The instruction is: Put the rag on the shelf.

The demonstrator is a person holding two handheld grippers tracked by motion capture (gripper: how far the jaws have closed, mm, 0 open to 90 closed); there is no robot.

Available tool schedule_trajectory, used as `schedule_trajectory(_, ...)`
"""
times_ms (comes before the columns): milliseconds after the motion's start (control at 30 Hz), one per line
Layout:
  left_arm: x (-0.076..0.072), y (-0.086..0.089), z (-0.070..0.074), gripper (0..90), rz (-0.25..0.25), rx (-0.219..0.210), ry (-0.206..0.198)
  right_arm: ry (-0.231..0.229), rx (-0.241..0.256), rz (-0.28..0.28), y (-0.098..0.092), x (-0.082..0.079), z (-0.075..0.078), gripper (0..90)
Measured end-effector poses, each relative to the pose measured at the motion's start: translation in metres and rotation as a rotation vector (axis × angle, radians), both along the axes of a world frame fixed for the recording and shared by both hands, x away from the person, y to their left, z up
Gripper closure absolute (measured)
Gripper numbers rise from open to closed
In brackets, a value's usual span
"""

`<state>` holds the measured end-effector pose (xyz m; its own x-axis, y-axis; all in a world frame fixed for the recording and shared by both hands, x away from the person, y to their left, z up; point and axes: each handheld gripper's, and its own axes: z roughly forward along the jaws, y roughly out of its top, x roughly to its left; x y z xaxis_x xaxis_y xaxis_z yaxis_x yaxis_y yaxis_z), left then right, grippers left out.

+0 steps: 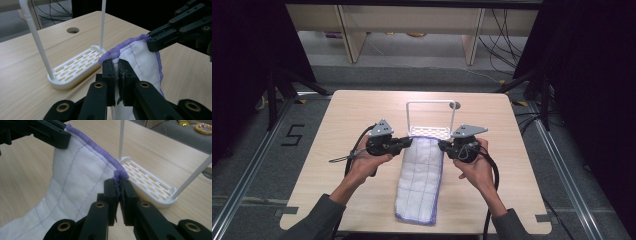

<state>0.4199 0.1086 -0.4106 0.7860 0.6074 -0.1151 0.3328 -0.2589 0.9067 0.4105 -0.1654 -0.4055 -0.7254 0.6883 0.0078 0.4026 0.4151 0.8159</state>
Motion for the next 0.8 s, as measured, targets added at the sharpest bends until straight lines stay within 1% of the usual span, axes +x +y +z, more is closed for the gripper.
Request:
schedule_trajectory(33, -0.001, 0.000, 0.002, 83.8, 0.002, 0.005, -0.002, -0.012, 0.001, 0.003, -0.001, -0.001, 0.004, 84.8)
schedule_trajectory(67, -0.002, -0.002, 0.006, 83.8, -0.004, -0.001, -0.011, -0.005, 0.004, -0.002, -0.002, -0.002, 0.005, 84.8)
schedule_trajectory(100, -0.003, -0.002, 0.009, 83.8, -0.005, 0.000, -0.015, -0.023, 0.011, 0.005, -0.003, -0.003, 0.010, 84.8)
schedule_trajectory(233, -0.005, -0.005, 0.023, 83.8, -0.002, 0.006, -0.040, -0.031, 0.033, -0.001, -0.005, -0.009, 0.025, 84.9)
schedule_trajectory(267, -0.006, -0.006, 0.027, 83.8, -0.004, 0.002, -0.044, -0.047, 0.034, 0.005, -0.006, -0.009, 0.027, 84.9)
schedule_trajectory(333, -0.006, -0.006, 0.034, 83.8, -0.006, 0.002, -0.058, -0.050, 0.038, 0.005, -0.006, -0.011, 0.034, 84.9)
schedule_trajectory(367, -0.007, -0.006, 0.039, 83.8, -0.001, 0.005, -0.063, -0.090, 0.034, 0.025, -0.006, -0.008, 0.037, 84.9)
schedule_trajectory(400, -0.006, -0.006, 0.043, 83.8, -0.001, 0.005, -0.067, -0.076, 0.040, 0.011, -0.006, -0.009, 0.041, 84.9)
schedule_trajectory(433, -0.006, -0.006, 0.046, 83.8, -0.001, 0.002, -0.069, -0.080, 0.046, 0.008, -0.006, -0.010, 0.044, 84.9)
schedule_trajectory(467, -0.006, -0.006, 0.050, 83.8, 0.000, 0.004, -0.076, -0.093, 0.042, 0.014, -0.007, -0.008, 0.047, 84.9)
schedule_trajectory(533, -0.005, -0.005, 0.059, 83.8, 0.000, 0.001, -0.085, -0.100, 0.051, 0.012, -0.007, -0.008, 0.055, 84.9)
schedule_trajectory(567, -0.005, -0.005, 0.062, 83.9, -0.001, -0.003, -0.086, -0.127, 0.040, 0.026, -0.007, -0.007, 0.061, 84.9)
schedule_trajectory(600, -0.005, -0.004, 0.068, 83.8, -0.003, -0.011, -0.088, -0.114, 0.049, 0.017, -0.007, -0.008, 0.064, 85.0)
schedule_trajectory(633, -0.005, -0.004, 0.071, 83.9, -0.001, -0.016, -0.090, -0.119, 0.052, 0.028, -0.007, -0.008, 0.069, 85.0)
schedule_trajectory(667, -0.004, -0.004, 0.075, 84.0, 0.001, -0.026, -0.094, -0.150, 0.055, 0.023, -0.007, -0.007, 0.073, 85.0)
schedule_trajectory(700, -0.004, -0.004, 0.078, 84.0, 0.002, -0.035, -0.093, -0.150, 0.056, 0.016, -0.008, -0.007, 0.077, 85.0)
schedule_trajectory(733, -0.004, -0.004, 0.082, 84.1, 0.005, -0.033, -0.097, -0.165, 0.063, 0.019, -0.008, -0.006, 0.081, 85.0)
schedule_trajectory(767, -0.003, -0.004, 0.085, 84.0, 0.007, -0.031, -0.105, -0.165, 0.060, 0.025, -0.008, -0.005, 0.086, 85.0)
schedule_trajectory(800, -0.001, -0.004, 0.088, 84.1, 0.013, -0.032, -0.108, -0.182, 0.060, 0.022, -0.009, -0.002, 0.089, 85.0)
